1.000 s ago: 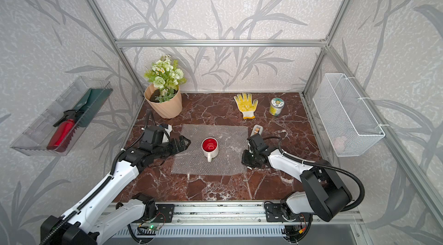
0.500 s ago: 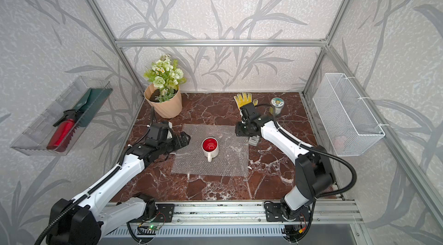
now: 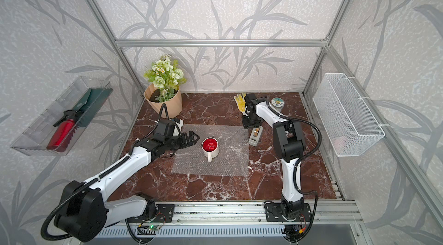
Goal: Wrap mugs in bubble wrap
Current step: Wrap the mug in bubble wrap.
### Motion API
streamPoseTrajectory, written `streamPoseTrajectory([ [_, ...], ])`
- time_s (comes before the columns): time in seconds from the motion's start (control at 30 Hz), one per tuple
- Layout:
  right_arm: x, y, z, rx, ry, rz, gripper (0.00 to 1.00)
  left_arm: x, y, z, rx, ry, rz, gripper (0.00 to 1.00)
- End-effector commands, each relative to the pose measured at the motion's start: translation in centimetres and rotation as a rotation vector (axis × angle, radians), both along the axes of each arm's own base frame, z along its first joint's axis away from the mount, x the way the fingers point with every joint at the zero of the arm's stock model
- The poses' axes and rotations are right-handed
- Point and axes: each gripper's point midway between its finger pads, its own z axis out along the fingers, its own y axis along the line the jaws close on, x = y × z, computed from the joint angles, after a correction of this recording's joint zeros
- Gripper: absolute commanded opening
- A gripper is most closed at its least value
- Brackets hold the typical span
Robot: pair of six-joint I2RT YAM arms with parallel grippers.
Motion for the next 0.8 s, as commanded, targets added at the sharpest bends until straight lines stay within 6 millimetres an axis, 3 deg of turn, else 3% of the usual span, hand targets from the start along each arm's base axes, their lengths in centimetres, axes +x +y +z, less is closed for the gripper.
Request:
streamPoseTrajectory([
  [0.0,-0.5,0.3,-0.1,0.011,0.054,0.059,0.46,0.5,-2.1,2.2,-0.018,-0.072,-0.094,0.99],
  [0.27,0.2,0.1,-1.8,-0.017,0.103,0.076,0.44,0.3,-3.2,2.5,-0.017,-0.080,-0.130,0.99],
  [0.77,0.2,0.3,-4.2,-0.018,0.153,0.066,0.35,0.0,-3.0,2.3,-0.002,-0.074,-0.125,0.99],
])
